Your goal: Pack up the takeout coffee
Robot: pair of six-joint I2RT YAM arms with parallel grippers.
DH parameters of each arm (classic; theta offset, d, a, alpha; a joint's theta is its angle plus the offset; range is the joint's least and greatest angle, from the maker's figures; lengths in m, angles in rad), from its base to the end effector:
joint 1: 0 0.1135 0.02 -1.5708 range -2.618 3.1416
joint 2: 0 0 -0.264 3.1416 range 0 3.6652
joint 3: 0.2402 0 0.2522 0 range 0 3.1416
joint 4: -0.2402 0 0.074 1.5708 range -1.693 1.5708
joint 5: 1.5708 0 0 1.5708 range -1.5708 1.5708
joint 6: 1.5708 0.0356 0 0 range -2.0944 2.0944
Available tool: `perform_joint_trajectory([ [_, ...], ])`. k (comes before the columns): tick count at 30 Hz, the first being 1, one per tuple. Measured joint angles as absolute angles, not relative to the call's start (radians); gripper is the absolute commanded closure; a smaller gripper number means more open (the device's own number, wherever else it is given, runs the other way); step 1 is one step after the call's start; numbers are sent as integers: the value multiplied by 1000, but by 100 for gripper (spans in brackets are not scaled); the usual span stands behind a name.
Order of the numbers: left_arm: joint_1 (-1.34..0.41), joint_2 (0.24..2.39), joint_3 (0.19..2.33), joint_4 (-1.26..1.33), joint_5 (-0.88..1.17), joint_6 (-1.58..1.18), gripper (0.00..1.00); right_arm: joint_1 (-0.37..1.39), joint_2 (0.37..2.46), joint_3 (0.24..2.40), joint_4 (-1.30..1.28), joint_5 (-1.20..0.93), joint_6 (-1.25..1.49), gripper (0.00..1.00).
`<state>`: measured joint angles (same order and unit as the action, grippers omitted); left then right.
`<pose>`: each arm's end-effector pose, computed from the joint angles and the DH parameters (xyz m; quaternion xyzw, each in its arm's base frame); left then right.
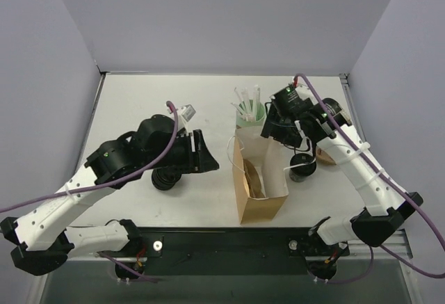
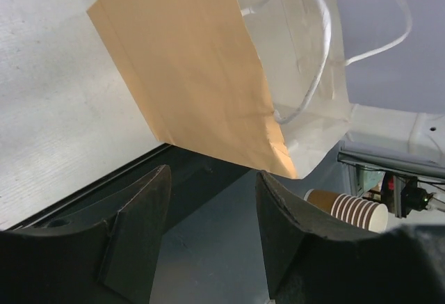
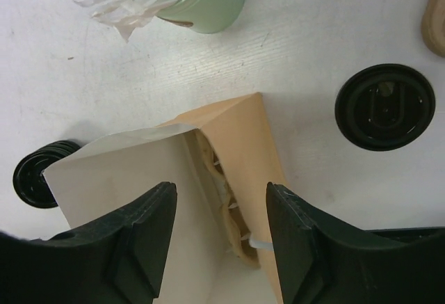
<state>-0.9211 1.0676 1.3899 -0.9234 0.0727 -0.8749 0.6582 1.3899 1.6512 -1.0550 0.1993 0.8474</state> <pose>0.1167 -0.1579 0.4173 0.0374 0.8835 -0.3843 0.2651 0.2179 0.1596 0.4168 0.1245 0.9132 0.1905 0.3381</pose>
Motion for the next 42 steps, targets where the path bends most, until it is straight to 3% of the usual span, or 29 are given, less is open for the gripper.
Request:
perform_joint_trajectory([
  [5,-998,1165,1439,-928,22,-886,38,568,1304,1649,-1069,101,735,44],
  [20,-1095,1201,1494,-920,-125,-927,33,551,1241,1652,-1158,-54,607,43],
  [28,-1135,1254,1579,-915,-204,-952,33,500,1222,1602,-1143,-79,562,55],
  [33,-1163,1277,1579,-915,-234,-960,49,498,1201,1468,-1118,-103,545,65],
  [35,-1164,1293,1579,-921,-247,-960,57,498,1200,1445,-1098,-117,543,77],
  [36,-1164,1301,1579,-925,-255,-960,77,498,1200,1436,-1089,-122,542,86],
  [38,-1164,1310,1579,-930,-266,-959,95,498,1200,1425,-1070,-129,543,100],
  [39,-1164,1311,1579,-933,-274,-957,100,498,1200,1424,-1063,-132,539,100],
  [42,-1164,1314,1601,-948,-289,-944,100,496,1213,1454,-1071,-147,551,100],
])
